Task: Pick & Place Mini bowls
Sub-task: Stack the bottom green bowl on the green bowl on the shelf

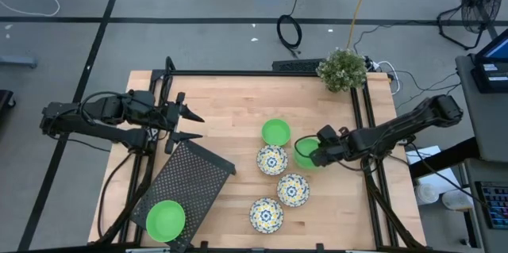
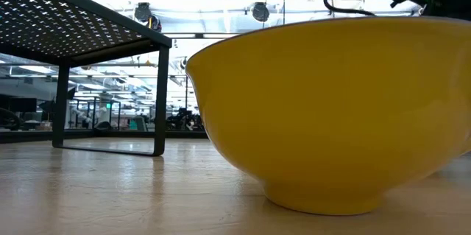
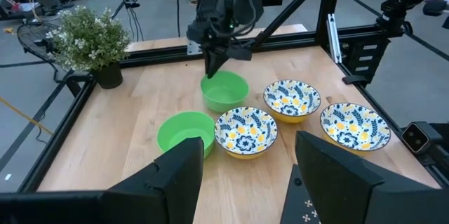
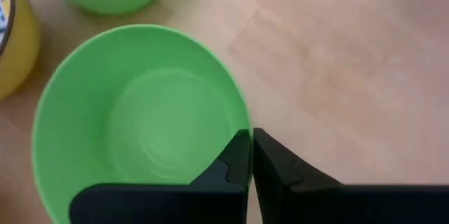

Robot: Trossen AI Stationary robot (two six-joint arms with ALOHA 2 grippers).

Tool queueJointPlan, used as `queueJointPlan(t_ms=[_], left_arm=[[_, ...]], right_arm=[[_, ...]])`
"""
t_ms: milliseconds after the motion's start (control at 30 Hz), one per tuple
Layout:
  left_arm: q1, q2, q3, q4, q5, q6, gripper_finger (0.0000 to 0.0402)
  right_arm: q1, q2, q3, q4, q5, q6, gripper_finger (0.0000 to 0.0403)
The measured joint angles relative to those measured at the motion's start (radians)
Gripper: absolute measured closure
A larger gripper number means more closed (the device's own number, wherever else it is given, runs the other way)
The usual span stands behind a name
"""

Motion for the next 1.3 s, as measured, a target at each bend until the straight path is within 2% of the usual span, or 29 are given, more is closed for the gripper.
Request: queueJointPlan(t_ms=[300,967,1100,1300], left_arm=[[0.0,0.0,0.0,0.0,0.0,0.0,0.0172],[0.0,0.0,0.0,0.0,0.0,0.0,0.0172],[0.0,0.0,0.0,0.012,0.0,0.006,0.0172],[0.0,0.0,0.0,0.013,0.0,0.005,0.0172]], right_arm=[[0.0,-0.067,0.0,0.047,0.111,-0.071,0.0402],[0.0,-0.072,0.002,0.1,0.418,-0.16,0.0403],[0.0,-0.072,0.002,0.171,0.498,-0.261,0.0403],[-0.019,-0.072,0.002,0.41,0.625,-0.559,0.0403]])
